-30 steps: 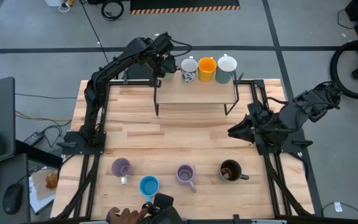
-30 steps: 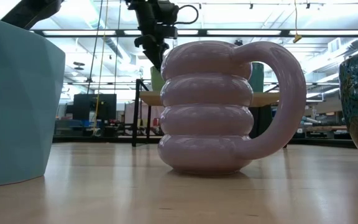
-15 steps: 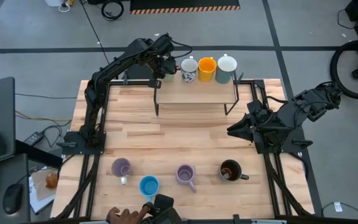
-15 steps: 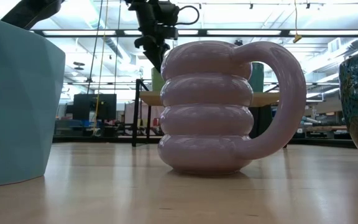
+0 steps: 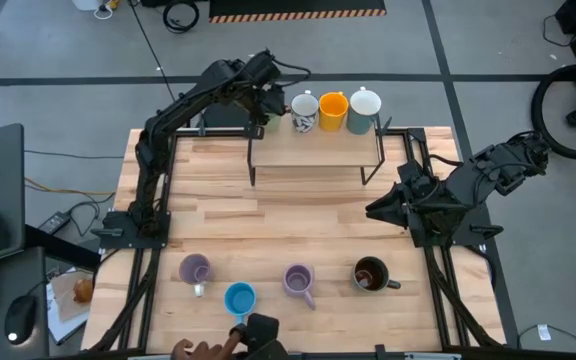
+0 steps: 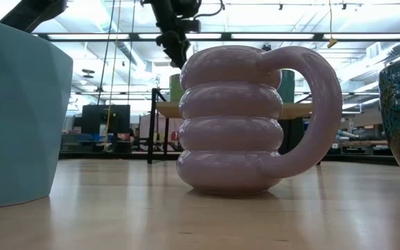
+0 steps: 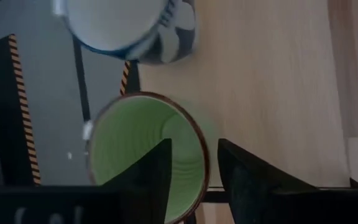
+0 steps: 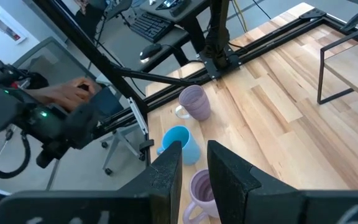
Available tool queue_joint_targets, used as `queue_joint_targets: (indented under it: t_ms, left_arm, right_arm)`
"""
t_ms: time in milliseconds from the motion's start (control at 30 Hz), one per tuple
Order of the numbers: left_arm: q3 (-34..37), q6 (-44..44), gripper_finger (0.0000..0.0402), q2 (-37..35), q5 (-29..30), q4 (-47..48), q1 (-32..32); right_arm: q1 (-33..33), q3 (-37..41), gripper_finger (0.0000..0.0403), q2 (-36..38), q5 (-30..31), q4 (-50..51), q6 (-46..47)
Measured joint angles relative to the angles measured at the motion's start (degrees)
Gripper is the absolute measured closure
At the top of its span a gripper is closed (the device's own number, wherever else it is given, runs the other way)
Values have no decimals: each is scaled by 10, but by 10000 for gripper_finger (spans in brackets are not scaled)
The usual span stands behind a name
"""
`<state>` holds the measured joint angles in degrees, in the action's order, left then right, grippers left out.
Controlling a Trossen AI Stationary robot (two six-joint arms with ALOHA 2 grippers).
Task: Place coffee mugs
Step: Put the right violet mug on the shelf
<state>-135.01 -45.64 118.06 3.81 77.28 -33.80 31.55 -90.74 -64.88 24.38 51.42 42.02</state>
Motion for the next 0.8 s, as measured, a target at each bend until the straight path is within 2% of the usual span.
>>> queue_joint_targets:
  t_ms: [167, 267, 400, 533, 600, 667, 800]
  left_arm:
    - [2, 7, 258, -23, 13, -8, 11]
    - [0, 63, 257, -36, 1, -19, 23]
    - [0, 194, 257, -46, -77, -34, 54]
    - [0, 359, 259, -46, -208, -25, 94]
    - [0, 398, 260, -46, -261, -12, 123]
    - [0, 405, 260, -46, -271, 14, 163]
    - [0, 406, 260, -46, -241, 54, 253]
  right_arm:
    - [0, 0, 321, 0, 0, 0, -1]
    - [0, 0, 321, 0, 0, 1, -8]
    - [0, 0, 321, 0, -3, 18, -11]
    - [0, 5, 321, -5, -32, 60, -9]
    - [0, 15, 321, -7, -55, 82, 3]
    - [0, 24, 321, -7, -81, 93, 19]
    - [10, 38, 321, -7, -102, 108, 45]
